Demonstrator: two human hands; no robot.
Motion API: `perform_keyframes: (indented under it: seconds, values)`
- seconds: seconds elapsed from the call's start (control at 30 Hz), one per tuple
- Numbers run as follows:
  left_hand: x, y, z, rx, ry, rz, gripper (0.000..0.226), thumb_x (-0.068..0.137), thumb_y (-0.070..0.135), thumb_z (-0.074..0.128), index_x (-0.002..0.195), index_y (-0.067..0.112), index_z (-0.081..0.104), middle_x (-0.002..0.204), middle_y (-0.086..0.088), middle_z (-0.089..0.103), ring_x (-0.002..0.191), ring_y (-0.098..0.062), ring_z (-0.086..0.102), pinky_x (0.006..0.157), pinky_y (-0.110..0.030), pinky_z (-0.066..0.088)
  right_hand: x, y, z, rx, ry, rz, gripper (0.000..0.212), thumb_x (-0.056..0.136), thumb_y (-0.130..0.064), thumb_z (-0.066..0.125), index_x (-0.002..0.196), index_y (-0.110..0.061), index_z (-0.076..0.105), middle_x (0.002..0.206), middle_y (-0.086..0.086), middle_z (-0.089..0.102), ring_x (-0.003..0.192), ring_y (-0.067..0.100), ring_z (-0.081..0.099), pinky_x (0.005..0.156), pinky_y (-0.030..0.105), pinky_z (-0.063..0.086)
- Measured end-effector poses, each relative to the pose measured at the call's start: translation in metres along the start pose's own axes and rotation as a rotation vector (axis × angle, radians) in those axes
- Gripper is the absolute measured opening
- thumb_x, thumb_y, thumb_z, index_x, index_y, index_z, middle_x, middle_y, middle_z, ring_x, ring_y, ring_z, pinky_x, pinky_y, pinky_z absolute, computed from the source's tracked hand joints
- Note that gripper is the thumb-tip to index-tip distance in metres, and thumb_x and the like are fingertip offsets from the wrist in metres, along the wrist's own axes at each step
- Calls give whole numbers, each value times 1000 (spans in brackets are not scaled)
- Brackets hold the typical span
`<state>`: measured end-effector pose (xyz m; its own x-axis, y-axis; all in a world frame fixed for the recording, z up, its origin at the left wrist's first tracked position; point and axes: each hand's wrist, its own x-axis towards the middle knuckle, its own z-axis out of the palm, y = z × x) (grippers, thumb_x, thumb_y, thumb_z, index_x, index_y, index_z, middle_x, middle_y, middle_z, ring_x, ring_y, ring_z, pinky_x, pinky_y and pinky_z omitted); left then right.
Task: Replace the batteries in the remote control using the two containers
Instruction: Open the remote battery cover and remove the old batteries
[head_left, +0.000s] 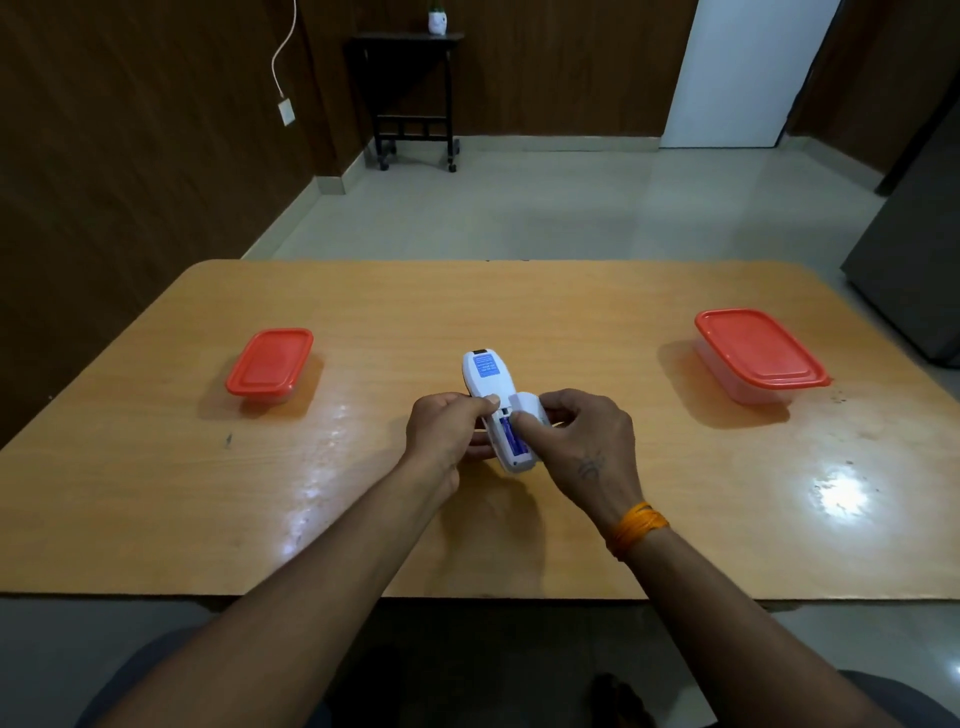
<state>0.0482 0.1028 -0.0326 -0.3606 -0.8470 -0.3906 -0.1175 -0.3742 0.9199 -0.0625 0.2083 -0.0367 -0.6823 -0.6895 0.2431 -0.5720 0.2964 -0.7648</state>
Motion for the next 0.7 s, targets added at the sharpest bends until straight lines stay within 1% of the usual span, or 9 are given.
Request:
perform_keyframes:
  seconds: [0.07, 0.17, 0.3, 0.37, 0.43, 0.5, 0.57, 0.63, 0.7]
  values:
    - [3, -4, -1, 25, -8, -20, 12, 91, 11, 75, 99, 3, 73, 92, -19, 80, 75, -32, 81, 67, -41, 66, 5, 6, -3, -45, 32, 13, 43, 80, -51, 80, 106, -16, 79, 93, -4, 76, 79, 8, 65, 62, 19, 47]
    - [7, -11, -2, 66, -13, -30, 13, 90, 12, 77, 100, 3, 73, 91, -18, 81, 77, -31, 81, 74, -45, 67, 12, 19, -7, -141, 59, 66, 50, 79, -51, 83, 112, -14, 74, 99, 3, 75, 83, 17, 64, 68, 27, 41]
    - [13, -18, -4, 115, -29, -21, 10, 90, 13, 77, 99, 12, 73, 95, -17, 81, 78, -30, 81, 75, -47, 67, 16, 35, -7, -326, -12, 72, 51, 81, -52, 79, 113, -13, 68, 108, 7, 73, 97, 27, 65, 72, 31, 38]
    - [15, -18, -6, 149, -33, -25, 17, 90, 15, 78, 104, 8, 73, 96, -17, 81, 78, -29, 81, 75, -46, 67, 15, 39, -6, -357, -22, 60, 48, 83, -51, 78, 108, -12, 67, 105, 8, 69, 94, 28, 63, 70, 31, 36]
    - [15, -16, -7, 187, -38, -22, 22, 90, 16, 79, 108, 4, 73, 92, -15, 81, 77, -27, 81, 69, -41, 67, 13, 41, -4, -383, -32, 44, 46, 83, -50, 78, 104, -10, 66, 103, 9, 66, 91, 30, 62, 69, 32, 35]
    - [15, -14, -10, 255, -33, 9, 18, 89, 18, 81, 102, 7, 74, 85, -13, 81, 73, -25, 81, 62, -34, 65, 12, 42, -2, -415, -51, 42, 46, 84, -50, 77, 104, -9, 66, 103, 10, 64, 90, 31, 62, 69, 32, 35]
    - [15, -12, -13, 315, -15, 28, 17, 86, 20, 84, 90, 9, 73, 82, -14, 80, 71, -26, 80, 58, -32, 63, 11, 42, 0, -443, -62, 45, 46, 84, -49, 75, 102, -9, 66, 103, 10, 63, 89, 32, 62, 68, 32, 35]
    - [17, -12, -16, 348, 5, 34, 23, 83, 23, 87, 84, 6, 71, 80, -15, 80, 68, -25, 79, 60, -33, 63, 10, 41, 1, -460, -61, 40, 46, 83, -50, 74, 100, -9, 66, 101, 10, 63, 87, 32, 62, 68, 32, 36]
    - [18, -13, -19, 378, 30, 44, 31, 79, 25, 90, 85, 1, 72, 76, -13, 80, 64, -23, 76, 65, -37, 66, 10, 41, 3, -470, -60, 31, 46, 83, -51, 73, 99, -9, 66, 99, 9, 63, 86, 32, 61, 68, 33, 37]
